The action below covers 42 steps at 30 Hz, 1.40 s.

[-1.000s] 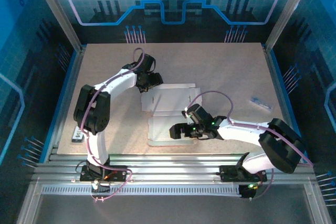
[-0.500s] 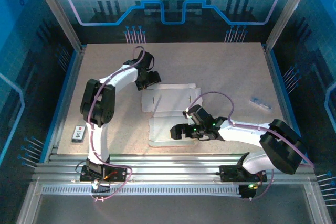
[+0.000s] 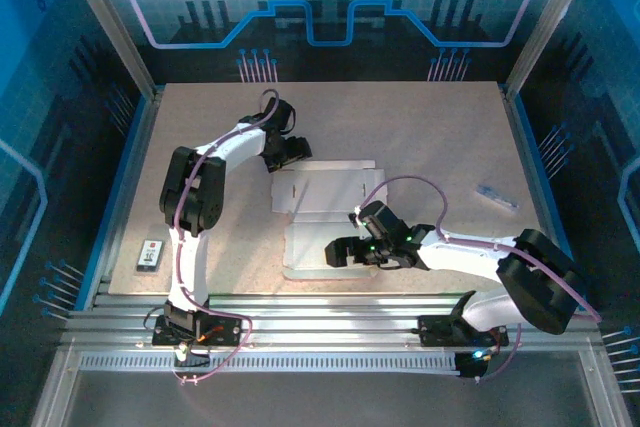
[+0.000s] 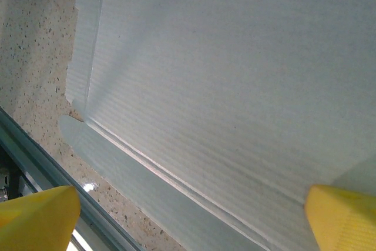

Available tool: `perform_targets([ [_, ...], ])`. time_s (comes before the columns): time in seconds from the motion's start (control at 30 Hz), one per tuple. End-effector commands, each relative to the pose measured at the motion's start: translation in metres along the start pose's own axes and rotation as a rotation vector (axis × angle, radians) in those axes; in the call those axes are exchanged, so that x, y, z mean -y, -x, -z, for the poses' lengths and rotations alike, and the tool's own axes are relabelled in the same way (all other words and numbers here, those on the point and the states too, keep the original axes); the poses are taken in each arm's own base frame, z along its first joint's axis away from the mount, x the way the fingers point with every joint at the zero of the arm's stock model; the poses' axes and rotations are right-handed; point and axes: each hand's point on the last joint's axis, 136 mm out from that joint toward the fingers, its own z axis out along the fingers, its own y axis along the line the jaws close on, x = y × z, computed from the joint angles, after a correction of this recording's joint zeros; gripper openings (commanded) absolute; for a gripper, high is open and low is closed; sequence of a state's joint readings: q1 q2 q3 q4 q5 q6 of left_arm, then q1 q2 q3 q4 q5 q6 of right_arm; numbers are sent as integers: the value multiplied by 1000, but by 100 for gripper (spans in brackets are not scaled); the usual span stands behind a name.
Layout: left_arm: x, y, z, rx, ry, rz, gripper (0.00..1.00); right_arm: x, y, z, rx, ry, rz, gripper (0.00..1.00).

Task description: Fold the paper box

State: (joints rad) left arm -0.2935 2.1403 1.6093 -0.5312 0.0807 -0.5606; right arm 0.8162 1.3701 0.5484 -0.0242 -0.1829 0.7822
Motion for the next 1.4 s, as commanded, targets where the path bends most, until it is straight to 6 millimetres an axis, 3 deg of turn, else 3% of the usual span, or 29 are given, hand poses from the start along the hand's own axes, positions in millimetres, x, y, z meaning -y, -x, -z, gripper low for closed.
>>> perform_targets([
  [0.0, 15, 9, 16, 28, -73, -42, 76, 11, -14, -6, -35, -37, -14, 100],
  [0.37, 36, 8, 41, 95, -126, -104, 72, 11, -16, -15, -53, -32, -18, 100],
  [0.53, 50, 5, 44, 104, -144, -134, 72, 13, -19, -19, -68, -38, -24, 100],
  [0.93, 63, -4, 12, 57, -148, -143, 72, 16, -23, -24, -90, -49, -14, 100],
  [1.37, 52, -14, -22, -13, -107, -111, 72, 17, -23, -27, -101, -53, -15, 100],
])
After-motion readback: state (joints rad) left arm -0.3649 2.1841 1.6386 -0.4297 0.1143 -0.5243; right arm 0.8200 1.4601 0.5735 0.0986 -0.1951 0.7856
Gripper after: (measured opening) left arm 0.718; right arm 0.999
